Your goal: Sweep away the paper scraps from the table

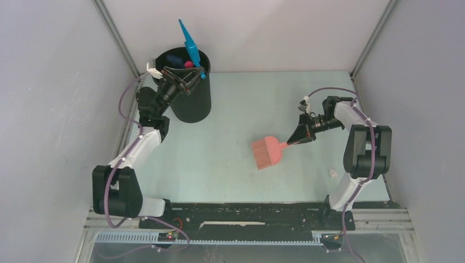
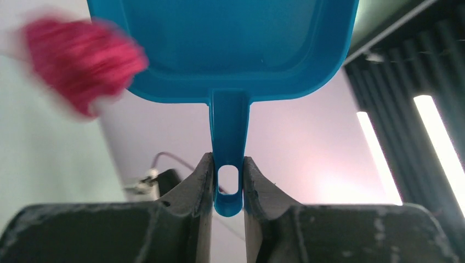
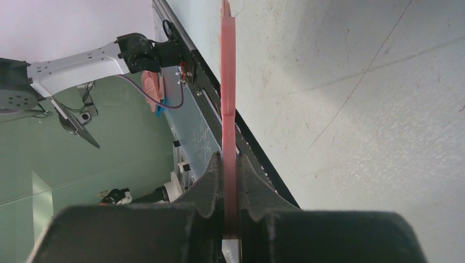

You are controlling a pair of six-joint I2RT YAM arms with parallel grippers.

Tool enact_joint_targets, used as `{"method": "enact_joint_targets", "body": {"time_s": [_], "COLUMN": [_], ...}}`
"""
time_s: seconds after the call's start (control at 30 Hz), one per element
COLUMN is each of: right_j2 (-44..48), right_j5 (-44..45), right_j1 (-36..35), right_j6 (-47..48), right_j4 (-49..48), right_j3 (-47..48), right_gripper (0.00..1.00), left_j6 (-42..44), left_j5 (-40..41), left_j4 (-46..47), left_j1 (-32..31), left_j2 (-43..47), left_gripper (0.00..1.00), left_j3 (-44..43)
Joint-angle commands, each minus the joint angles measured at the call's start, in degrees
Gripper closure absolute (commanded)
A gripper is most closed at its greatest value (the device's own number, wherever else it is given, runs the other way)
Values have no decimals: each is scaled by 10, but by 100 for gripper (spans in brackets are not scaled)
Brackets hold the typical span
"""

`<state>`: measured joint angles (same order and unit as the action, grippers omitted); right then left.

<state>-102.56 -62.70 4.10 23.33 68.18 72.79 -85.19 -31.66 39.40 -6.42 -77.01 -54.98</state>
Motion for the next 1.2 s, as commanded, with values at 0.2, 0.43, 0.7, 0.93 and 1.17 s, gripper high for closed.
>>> {"method": "enact_joint_targets", "body": {"time_s": [0.2, 0.43, 0.7, 0.93, 1.17], "right_j2": [20, 19, 18, 20, 26], "right_j5": [-17, -17, -17, -14, -13], "right_j1": [3, 3, 3, 1, 1], "right_j6": [11, 11, 10, 8, 8], "right_j4": [9, 9, 9, 7, 7], "right_j3": [0, 0, 0, 0, 0], "right_gripper": [100, 100, 100, 100, 100], "left_j6": [-321, -313, -312, -234, -47], "left_j5": [45, 21, 10, -39, -85], "left_j4": [425, 421, 420, 342, 125], "left_j1": [9, 10, 8, -14, -60], "left_j2": [-85, -92, -86, -34, 55], "left_gripper": [100, 100, 100, 100, 100], "left_j3": [47, 32, 34, 0, 1]}}
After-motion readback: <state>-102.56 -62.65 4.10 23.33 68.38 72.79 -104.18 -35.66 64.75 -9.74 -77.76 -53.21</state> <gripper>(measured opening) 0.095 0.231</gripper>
